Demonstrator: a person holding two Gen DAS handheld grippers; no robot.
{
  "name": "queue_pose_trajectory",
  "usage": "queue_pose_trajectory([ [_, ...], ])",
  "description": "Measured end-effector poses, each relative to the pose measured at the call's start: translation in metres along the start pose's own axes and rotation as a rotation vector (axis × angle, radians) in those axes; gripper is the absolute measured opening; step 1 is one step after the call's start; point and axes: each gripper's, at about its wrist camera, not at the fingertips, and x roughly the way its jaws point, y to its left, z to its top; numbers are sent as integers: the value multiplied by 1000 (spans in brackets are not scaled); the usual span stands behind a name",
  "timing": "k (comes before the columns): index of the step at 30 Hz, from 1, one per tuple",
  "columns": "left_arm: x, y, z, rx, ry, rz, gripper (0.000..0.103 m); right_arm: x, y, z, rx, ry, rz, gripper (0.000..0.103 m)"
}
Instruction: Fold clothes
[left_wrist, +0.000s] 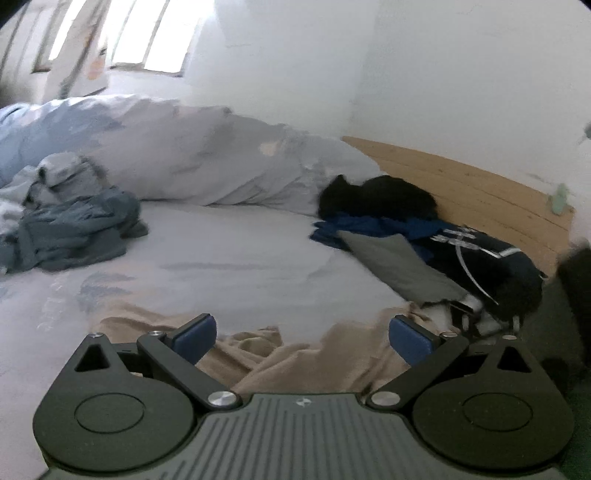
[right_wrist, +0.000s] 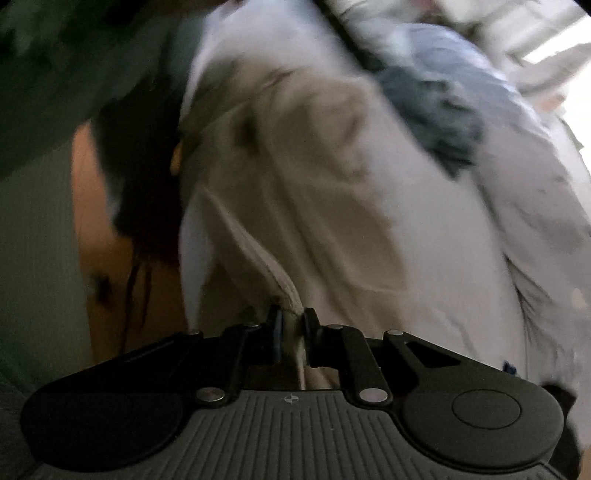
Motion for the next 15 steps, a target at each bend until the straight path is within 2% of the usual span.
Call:
queue_pose_trajectory([
  [3,-3,-21,-3,112,9,-70,103,-23,-25,-8,114,-61,-28,13],
  [7,-2,-57,-14,305,64,-157,103,-37,-34,-18,150,-96,-71,12],
  [11,4,-89,-31,487,141,-202,103,-53,-36,-27,155,-106,-87,11],
  [15,8,-104,-43,576,187,-219,101,-68,-23,-38,181,-111,-74,10],
])
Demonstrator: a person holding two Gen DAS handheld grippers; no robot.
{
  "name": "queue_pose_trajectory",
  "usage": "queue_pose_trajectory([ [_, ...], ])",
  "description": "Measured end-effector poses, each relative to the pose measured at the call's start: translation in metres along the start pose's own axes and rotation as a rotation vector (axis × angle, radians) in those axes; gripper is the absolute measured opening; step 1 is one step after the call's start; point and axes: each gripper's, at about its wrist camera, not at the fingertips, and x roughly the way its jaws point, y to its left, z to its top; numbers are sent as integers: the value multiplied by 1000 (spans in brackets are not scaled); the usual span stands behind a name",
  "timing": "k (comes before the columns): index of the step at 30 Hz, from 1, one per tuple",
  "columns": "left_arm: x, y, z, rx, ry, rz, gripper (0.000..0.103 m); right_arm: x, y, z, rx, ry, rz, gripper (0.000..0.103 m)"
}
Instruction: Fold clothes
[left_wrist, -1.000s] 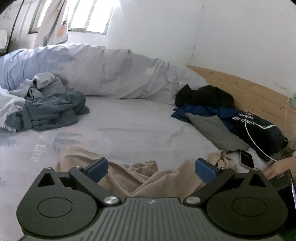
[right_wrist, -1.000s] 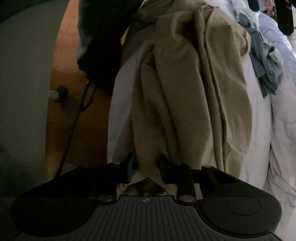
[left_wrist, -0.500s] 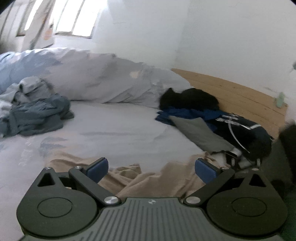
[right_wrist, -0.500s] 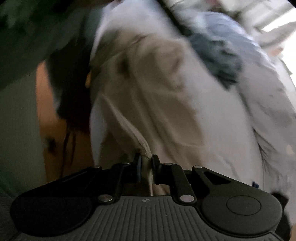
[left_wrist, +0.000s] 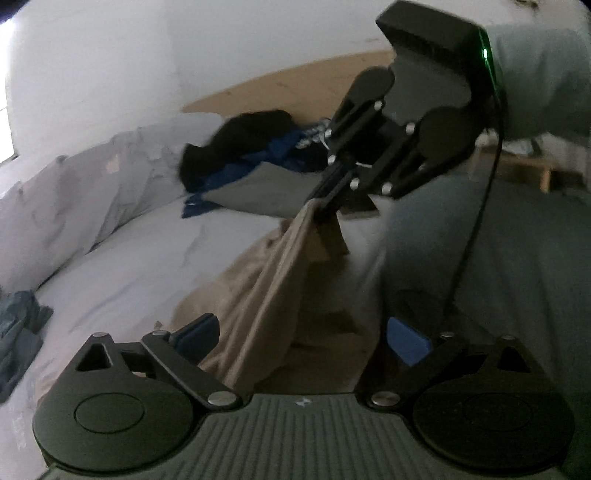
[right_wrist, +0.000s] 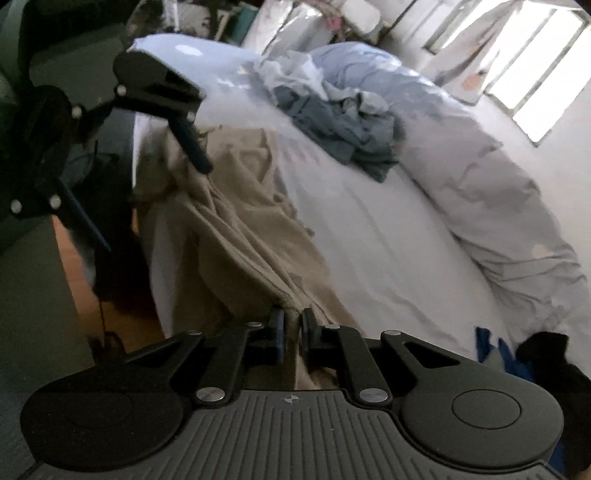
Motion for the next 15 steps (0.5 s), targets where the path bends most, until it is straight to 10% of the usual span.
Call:
queue_pose_trajectory([
  [9,11,5,-5,-37,69,-40,100,-11,15,-21,23,71,43,10],
  [15,21,12,-8,-62,142,22,88,-20,3,-19,73,-10,-117,6],
])
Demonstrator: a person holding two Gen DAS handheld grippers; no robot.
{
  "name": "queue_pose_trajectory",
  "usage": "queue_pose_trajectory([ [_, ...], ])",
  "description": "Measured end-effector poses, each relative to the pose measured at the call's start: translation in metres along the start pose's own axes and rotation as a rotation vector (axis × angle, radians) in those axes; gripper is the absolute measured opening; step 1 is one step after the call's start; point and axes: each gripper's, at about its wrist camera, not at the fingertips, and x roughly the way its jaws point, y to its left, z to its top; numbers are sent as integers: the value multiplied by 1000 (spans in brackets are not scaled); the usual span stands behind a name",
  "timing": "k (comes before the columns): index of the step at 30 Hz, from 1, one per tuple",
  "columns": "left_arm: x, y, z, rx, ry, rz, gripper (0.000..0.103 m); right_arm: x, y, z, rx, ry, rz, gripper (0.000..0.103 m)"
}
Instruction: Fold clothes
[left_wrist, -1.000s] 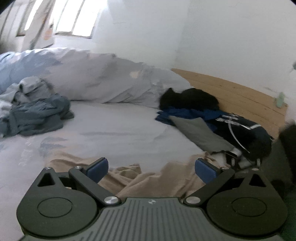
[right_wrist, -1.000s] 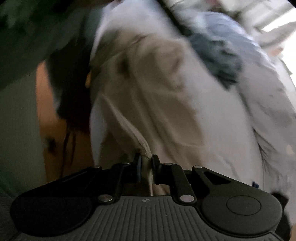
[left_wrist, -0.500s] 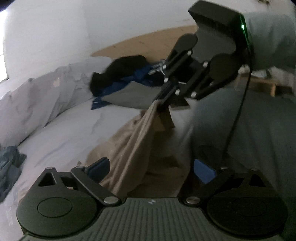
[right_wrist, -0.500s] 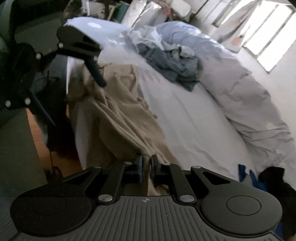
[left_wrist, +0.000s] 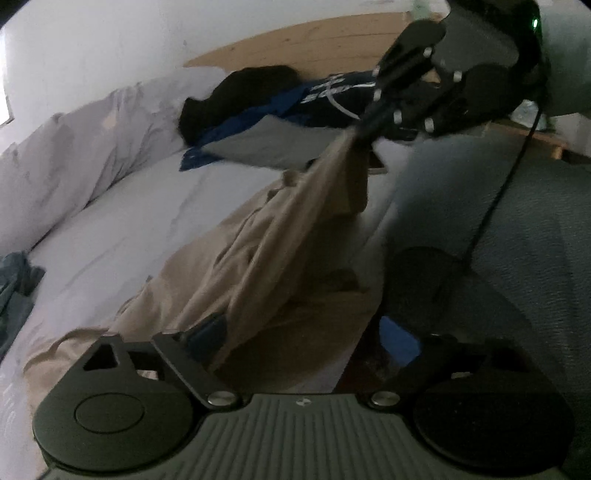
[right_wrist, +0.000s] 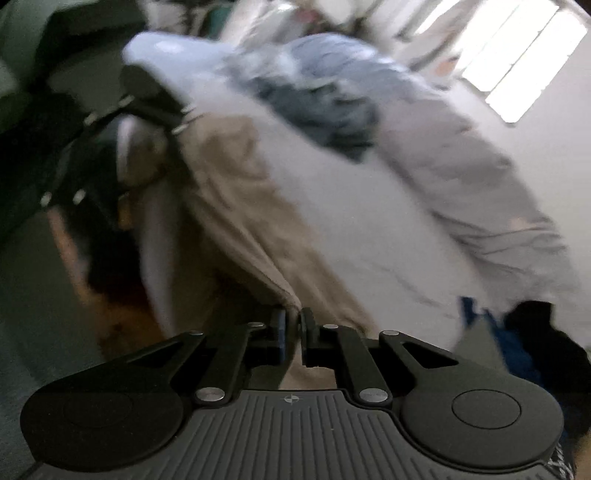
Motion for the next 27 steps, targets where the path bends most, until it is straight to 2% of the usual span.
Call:
queue_pose_trajectory([
  [5,-5,9,0,-46,-20,157,73,-4,-22,7,111,-93,-85,5],
  [13,-18,11,4,-53,-102,314,70,-16,-61,21,275,-273,-99,5],
  [16,-21,9,7,-36,-118,343,69,-21,-76,26,318,-331,-99,5],
  [19,-19,4,12,1,-158,348,64,-24,-87,31,342,-368,-97,5],
  [23,-14,-2,18,21,-182,389,45,-27,-95,39,361,-404,-84,5],
  [27,-8,-4,24,13,-204,470,27,-28,-97,48,363,-424,-72,5],
])
